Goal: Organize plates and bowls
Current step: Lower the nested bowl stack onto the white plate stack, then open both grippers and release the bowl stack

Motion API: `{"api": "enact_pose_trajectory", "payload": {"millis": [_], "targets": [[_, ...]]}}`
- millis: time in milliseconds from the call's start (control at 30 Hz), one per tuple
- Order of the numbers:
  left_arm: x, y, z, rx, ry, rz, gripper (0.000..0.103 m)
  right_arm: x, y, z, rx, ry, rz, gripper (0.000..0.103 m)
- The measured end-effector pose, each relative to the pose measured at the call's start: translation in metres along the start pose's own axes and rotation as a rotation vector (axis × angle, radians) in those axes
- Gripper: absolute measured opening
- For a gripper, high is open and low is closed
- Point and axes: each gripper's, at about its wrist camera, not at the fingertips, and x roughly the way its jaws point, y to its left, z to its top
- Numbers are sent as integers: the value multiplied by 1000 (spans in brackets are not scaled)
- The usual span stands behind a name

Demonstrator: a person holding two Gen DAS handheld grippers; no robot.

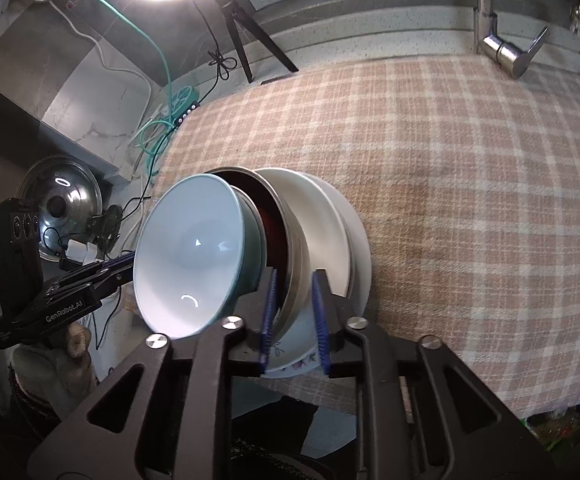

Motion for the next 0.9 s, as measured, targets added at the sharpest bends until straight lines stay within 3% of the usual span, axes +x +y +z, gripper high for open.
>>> {"api": "enact_pose_trajectory", "payload": {"millis": [67, 200, 300, 400, 467, 533, 600, 667, 800, 900], "targets": [[-4, 0, -1, 4, -8, 7, 16, -9, -1, -1, 4, -25, -1, 33], [-17, -3, -1, 19, -38, 25, 17, -24, -2, -4, -7, -67, -34, 34], [-29, -10, -4, 37, -71, 35, 26, -33, -2, -8, -13, -88, -51, 34], [-38, -17, -6, 66, -100, 49, 28, -42, 3, -13, -39, -116, -83, 34], [-44, -24, -7, 91, -124, 65, 42, -50, 6, -16, -52, -140, -95, 37], [-53, -30, -9, 105, -154, 75, 49, -59, 11, -19, -66, -171, -107, 55], [-59, -34, -8, 114, -178, 78, 52, -67, 15, -22, -80, -204, -123, 59], [-68, -40, -8, 129, -211, 94, 62, -76, 21, -24, -104, -235, -142, 60], [-81, -48, -10, 149, -258, 118, 71, -91, 30, -29, -135, -295, -163, 81], [-87, -53, -12, 155, -282, 121, 76, -100, 37, -32, -158, -339, -175, 88]]}}
